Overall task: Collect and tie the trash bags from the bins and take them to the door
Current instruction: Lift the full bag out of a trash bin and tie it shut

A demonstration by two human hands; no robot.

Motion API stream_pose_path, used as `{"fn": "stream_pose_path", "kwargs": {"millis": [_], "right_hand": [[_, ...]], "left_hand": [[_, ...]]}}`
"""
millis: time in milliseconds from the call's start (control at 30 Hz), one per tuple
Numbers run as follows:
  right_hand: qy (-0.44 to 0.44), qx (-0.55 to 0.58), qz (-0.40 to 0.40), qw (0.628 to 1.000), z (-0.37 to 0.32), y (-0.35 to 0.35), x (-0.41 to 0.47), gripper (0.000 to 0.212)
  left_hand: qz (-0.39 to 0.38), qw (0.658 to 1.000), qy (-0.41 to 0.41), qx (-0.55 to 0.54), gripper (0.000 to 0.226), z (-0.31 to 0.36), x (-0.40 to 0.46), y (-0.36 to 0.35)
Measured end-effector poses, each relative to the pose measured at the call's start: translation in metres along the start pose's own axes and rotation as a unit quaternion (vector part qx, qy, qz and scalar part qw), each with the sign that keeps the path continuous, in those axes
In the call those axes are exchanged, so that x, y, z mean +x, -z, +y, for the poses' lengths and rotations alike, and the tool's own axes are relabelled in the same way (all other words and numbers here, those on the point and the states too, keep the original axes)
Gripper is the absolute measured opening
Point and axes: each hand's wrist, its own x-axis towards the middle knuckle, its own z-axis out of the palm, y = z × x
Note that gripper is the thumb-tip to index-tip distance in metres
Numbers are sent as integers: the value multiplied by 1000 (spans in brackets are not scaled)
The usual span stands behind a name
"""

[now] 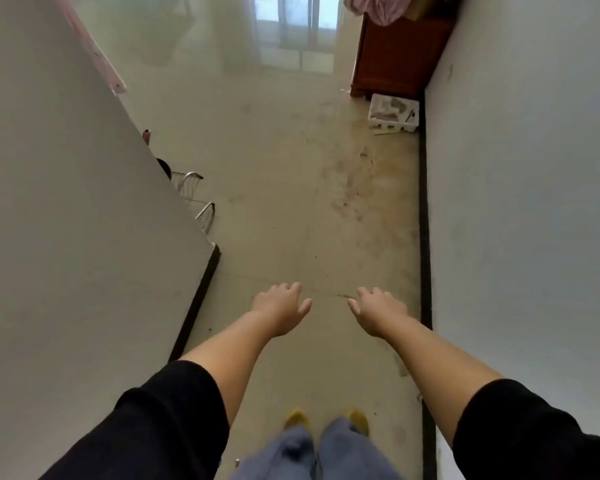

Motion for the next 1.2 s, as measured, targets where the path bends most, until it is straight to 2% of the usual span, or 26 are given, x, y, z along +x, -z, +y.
{"fn": "stream_pose_path", "kwargs": {"millis": [367, 867, 1000, 1200], "right_hand": [[-15, -7, -30, 999, 12, 45, 70, 53], [39, -77, -14, 996, 68, 272, 285, 53], [59, -101, -26, 993, 39, 316, 345, 55], [102, -148, -15, 984, -56, 384, 438, 54]], "left_hand": [[-47, 998, 13, -33, 51, 4, 81, 33], [12, 993, 35, -114, 53, 63, 300, 211], [38, 982, 70, -173, 54, 32, 340, 254], [64, 972, 109, -196, 55, -48, 409, 324]]}}
